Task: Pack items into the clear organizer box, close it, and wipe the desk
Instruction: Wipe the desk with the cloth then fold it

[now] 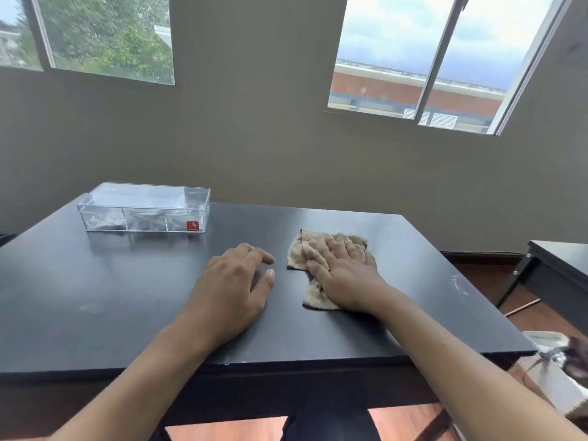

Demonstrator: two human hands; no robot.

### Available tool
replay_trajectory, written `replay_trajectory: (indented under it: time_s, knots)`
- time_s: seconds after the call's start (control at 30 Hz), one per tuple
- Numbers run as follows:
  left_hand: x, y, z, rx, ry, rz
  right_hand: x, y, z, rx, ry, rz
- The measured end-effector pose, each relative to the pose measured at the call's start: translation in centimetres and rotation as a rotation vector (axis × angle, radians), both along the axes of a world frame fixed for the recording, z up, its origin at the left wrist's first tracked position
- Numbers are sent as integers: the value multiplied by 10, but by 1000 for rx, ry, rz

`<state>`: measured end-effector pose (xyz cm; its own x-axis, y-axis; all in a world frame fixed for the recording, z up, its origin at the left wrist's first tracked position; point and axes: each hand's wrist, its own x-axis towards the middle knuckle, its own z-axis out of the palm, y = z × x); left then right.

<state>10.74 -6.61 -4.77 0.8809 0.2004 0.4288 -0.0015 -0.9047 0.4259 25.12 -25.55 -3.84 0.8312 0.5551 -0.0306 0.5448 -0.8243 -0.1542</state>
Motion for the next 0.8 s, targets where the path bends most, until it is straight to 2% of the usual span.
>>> replay_trajectory:
  time_s: [0.1,0.2,0.37,0.57,0.8]
  knots:
    - [2,-5,6,-16,-66,-24,-40,-27,-2,31,-29,141]
    - [8,-16,10,32,-42,-71,-60,-63,-1,53,-28,234]
    - [34,-40,9,121,40,-128,-42,-104,0,60,-9,288]
    - [47,-54,0,214,93,-135,44,-112,-5,66,-12,84]
    - [42,-54,-5,169,45,-124,135,-89,-4,70,-60,-220]
